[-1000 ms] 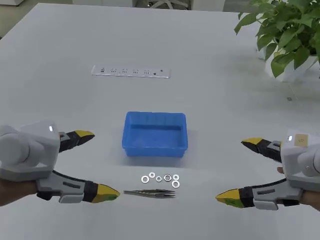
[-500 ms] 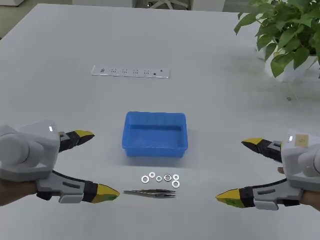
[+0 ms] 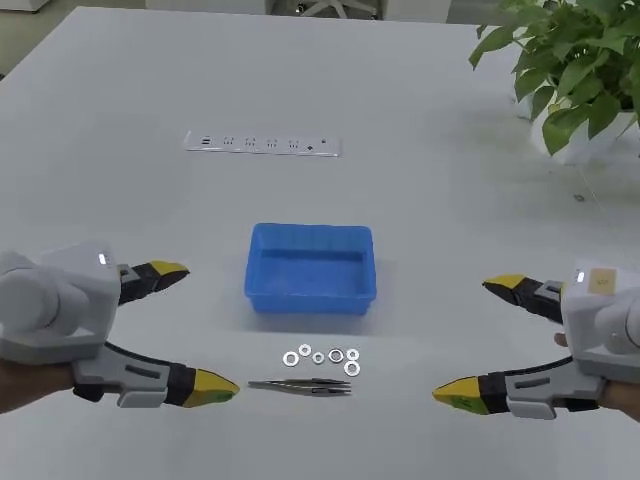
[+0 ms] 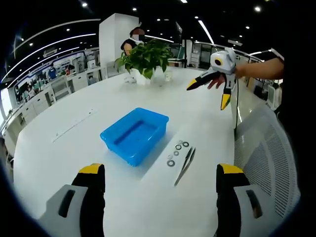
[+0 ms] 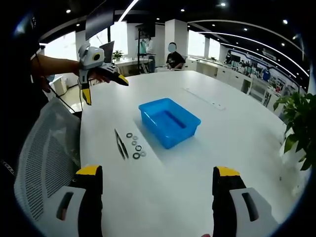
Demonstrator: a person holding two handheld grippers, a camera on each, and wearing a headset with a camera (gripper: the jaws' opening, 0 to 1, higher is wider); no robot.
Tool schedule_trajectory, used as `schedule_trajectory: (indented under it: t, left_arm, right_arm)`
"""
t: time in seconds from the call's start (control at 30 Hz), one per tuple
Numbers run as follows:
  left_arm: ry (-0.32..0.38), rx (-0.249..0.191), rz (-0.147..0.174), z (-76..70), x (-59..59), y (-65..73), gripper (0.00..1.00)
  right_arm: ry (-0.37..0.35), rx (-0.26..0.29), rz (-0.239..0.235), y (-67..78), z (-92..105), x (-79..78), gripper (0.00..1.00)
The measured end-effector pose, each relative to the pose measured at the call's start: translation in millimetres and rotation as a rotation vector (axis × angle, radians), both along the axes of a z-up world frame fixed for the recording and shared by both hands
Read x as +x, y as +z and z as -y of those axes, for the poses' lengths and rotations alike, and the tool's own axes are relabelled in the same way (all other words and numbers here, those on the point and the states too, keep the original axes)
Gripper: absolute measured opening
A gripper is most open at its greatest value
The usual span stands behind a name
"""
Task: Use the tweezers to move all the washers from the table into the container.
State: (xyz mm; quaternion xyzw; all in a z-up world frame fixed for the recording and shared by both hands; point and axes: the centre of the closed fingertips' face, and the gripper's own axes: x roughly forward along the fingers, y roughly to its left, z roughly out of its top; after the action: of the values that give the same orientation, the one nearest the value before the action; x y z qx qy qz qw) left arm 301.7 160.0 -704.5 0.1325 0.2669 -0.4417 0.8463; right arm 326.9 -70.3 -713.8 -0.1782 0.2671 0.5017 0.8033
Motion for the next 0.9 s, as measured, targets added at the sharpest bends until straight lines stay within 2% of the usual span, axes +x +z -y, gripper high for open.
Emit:
schedule_trajectory:
  t: [0.43,0.9]
  left_arm:
    - [-0.002,-0.003,0.012,0.7,1.6,3.4,0.99]
    - [-0.009,0.004,0.014,1.3,1.8,1.1,0.99]
  right_arm:
    - [-0.011,0.003,0.012,2.7,0.4,2.6,0.93]
    - [-0.019,-0.004,0.017,1.4,4.3,4.5,0.92]
